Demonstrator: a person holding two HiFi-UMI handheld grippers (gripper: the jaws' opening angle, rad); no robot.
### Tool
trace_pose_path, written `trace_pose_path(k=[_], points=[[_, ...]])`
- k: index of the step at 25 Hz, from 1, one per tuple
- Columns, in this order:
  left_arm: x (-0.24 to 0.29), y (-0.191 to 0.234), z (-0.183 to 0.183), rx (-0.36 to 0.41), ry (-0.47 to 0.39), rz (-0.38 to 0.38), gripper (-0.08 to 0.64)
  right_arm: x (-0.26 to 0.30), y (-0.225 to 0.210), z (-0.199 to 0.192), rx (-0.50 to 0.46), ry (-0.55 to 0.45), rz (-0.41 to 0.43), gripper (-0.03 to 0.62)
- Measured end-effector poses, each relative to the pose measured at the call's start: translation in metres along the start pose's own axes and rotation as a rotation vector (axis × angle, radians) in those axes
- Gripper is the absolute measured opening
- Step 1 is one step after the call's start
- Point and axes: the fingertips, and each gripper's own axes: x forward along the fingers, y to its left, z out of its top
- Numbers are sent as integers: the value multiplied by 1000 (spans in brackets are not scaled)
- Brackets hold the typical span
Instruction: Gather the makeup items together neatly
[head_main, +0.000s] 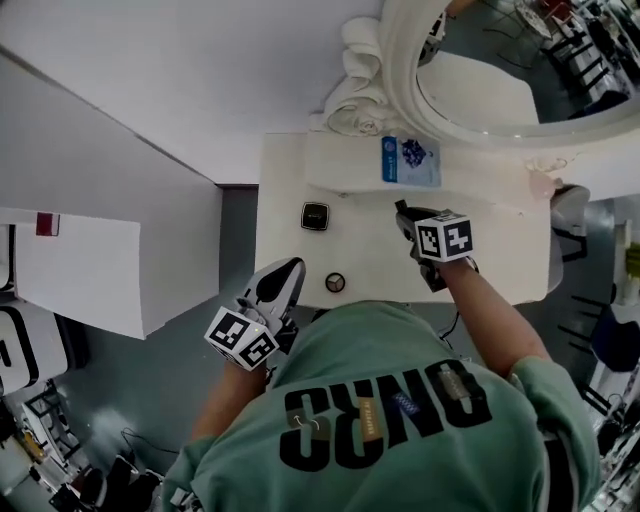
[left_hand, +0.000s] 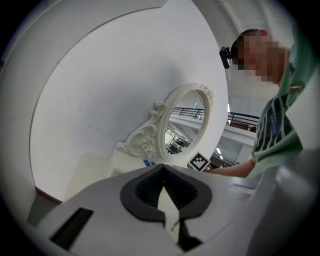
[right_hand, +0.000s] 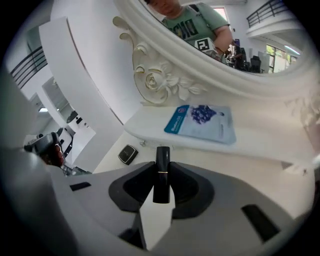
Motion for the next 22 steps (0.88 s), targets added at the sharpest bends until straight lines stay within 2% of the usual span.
trace_pose_path(k=[5,9,13,16,19,22], points=[[16,-1,-3,30,90,-101,5,6,-7,-52,131,-23,-72,86],[24,-6,-9,48,147,-150,5,21,-7,-87,219,-27,-120,86],[28,-9,-16,63,193,-176,5,38,-16,-103,308,-43,-162,87],[30,-9,-23,73,220,-190,5,47,-23,-108,332,-56,-195,89],[33,-9,-28,73,227,-190,5,52,-22,-108,338,-77,-177,97],[34,-9,-27,68,221,-184,5,49,-17,-105,355,-103,-119,172]])
